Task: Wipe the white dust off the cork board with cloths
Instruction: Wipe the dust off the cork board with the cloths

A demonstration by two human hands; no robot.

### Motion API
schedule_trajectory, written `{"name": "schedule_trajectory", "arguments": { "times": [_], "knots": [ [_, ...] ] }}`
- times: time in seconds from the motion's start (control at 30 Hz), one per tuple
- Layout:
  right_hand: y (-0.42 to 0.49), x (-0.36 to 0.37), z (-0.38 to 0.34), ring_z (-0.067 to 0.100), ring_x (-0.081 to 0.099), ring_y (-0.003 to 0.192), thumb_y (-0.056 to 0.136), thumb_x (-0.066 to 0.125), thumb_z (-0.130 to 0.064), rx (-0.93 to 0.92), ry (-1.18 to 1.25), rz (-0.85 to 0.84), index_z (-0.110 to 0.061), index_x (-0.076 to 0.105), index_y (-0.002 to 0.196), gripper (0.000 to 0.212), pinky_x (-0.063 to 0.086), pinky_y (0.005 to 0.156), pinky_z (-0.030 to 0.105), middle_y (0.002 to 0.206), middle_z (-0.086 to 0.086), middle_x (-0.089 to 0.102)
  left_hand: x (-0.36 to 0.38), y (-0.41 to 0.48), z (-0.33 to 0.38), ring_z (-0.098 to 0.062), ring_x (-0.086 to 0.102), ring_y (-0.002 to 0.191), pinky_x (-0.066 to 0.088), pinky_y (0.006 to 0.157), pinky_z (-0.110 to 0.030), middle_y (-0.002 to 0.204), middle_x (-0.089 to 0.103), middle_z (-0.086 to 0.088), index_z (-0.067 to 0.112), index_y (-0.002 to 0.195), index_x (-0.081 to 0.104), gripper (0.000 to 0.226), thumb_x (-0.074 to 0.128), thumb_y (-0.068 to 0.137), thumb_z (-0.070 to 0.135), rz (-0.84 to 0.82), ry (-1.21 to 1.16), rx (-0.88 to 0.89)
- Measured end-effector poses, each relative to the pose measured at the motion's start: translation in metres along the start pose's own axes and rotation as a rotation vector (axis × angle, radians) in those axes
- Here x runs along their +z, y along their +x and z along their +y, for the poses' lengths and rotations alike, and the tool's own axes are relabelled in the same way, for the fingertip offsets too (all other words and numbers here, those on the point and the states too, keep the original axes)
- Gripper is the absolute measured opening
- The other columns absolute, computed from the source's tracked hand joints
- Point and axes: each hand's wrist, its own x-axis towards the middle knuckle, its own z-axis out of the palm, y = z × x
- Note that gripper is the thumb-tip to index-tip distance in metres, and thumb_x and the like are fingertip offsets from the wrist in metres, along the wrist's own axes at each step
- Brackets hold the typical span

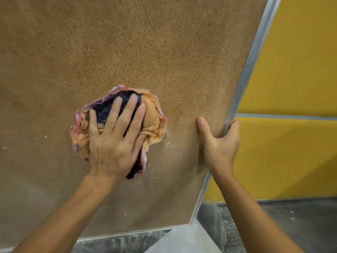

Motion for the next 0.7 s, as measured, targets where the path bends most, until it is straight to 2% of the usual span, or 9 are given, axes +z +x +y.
{"name": "schedule_trajectory", "arguments": {
  "times": [0.07,0.17,0.23,0.3,0.37,0.43,0.57,0.63,0.7],
  "knots": [
    [0.004,-0.002,-0.003,-0.008,0.058,0.075,0.069,0.077,-0.061,-0.007,-0.002,-0.021,-0.017,0.046,0.088,0.058,0.046,0.066,0.017,0.08,-0.028,0.059,0.004,0.045,0.02,-0.023,0.022,0.155,0.01,0.124,-0.056,0.166,0.024,-0.002,0.017,0.159,0.035,0.058,0.049,0.107,0.037,0.069,-0.01,-0.058],
    [0.007,-0.006,-0.005,-0.003,0.055,0.07,0.07,0.078,-0.062,-0.001,-0.008,-0.061,-0.006,0.046,0.093,0.068,0.046,0.063,0.019,0.08,-0.012,0.055,0.007,0.056,0.037,-0.025,0.029,0.153,0.015,0.123,-0.052,0.164,0.029,-0.004,0.016,0.158,0.037,0.064,0.051,0.103,0.045,0.088,0.025,-0.068],
    [0.009,-0.01,-0.006,0.009,0.057,0.074,0.076,0.075,-0.065,0.021,0.001,-0.111,-0.003,0.045,0.096,0.072,0.05,0.067,0.03,0.083,0.001,0.055,0.007,0.013,0.038,-0.023,0.024,0.155,0.015,0.124,-0.05,0.166,0.026,-0.005,0.016,0.158,0.035,0.069,0.056,0.1,0.045,0.015,0.022,-0.011],
    [0.012,-0.014,-0.005,0.022,0.06,0.084,0.082,0.072,-0.065,0.045,-0.021,-0.175,-0.004,0.046,0.101,0.069,0.053,0.074,0.045,0.092,0.01,0.058,0.005,-0.044,0.031,-0.021,0.017,0.157,0.011,0.125,-0.045,0.17,0.017,-0.005,0.016,0.161,0.029,0.076,0.06,0.097,0.042,-0.106,0.054,0.189],
    [0.011,-0.016,-0.007,0.011,0.061,0.083,0.083,0.069,-0.064,0.048,-0.045,-0.203,-0.008,0.046,0.103,0.064,0.053,0.073,0.04,0.09,-0.002,0.059,0.004,-0.067,0.012,-0.018,0.012,0.158,0.007,0.125,-0.04,0.171,0.013,-0.003,0.017,0.162,0.027,0.072,0.055,0.1,0.04,-0.194,0.095,0.433],
    [0.011,-0.016,-0.007,0.001,0.059,0.079,0.08,0.065,-0.064,0.041,-0.069,-0.2,-0.009,0.045,0.104,0.064,0.048,0.067,0.025,0.086,-0.012,0.056,0.005,-0.048,-0.001,-0.015,0.019,0.156,0.011,0.124,-0.046,0.169,0.022,0.001,0.022,0.16,0.031,0.06,0.048,0.106,0.041,-0.179,0.11,0.5],
    [0.011,-0.013,-0.005,0.002,0.043,0.061,0.097,0.052,-0.055,-0.001,-0.133,-0.163,-0.014,0.037,0.092,0.045,0.037,0.057,0.02,0.076,-0.006,0.039,0.004,0.027,0.011,-0.019,0.028,0.153,0.015,0.122,-0.056,0.165,0.027,-0.003,0.021,0.159,0.035,0.054,0.044,0.109,0.043,0.015,0.066,0.147],
    [0.012,-0.01,-0.002,0.0,0.04,0.063,0.108,0.036,-0.045,0.001,-0.113,-0.125,-0.015,0.038,0.091,0.035,0.035,0.061,0.019,0.078,-0.006,0.04,0.006,0.042,0.03,-0.023,0.028,0.153,0.016,0.122,-0.057,0.163,0.027,-0.008,0.017,0.157,0.038,0.065,0.046,0.104,0.054,0.054,0.038,0.005],
    [0.015,-0.011,0.003,0.002,0.041,0.072,0.111,0.027,-0.041,0.005,-0.063,-0.114,-0.007,0.047,0.098,0.042,0.038,0.069,0.022,0.087,-0.002,0.047,0.014,0.025,0.048,-0.026,0.027,0.153,0.018,0.122,-0.056,0.162,0.029,-0.012,0.013,0.155,0.039,0.083,0.049,0.094,0.069,0.024,0.026,-0.009]
  ]
}}
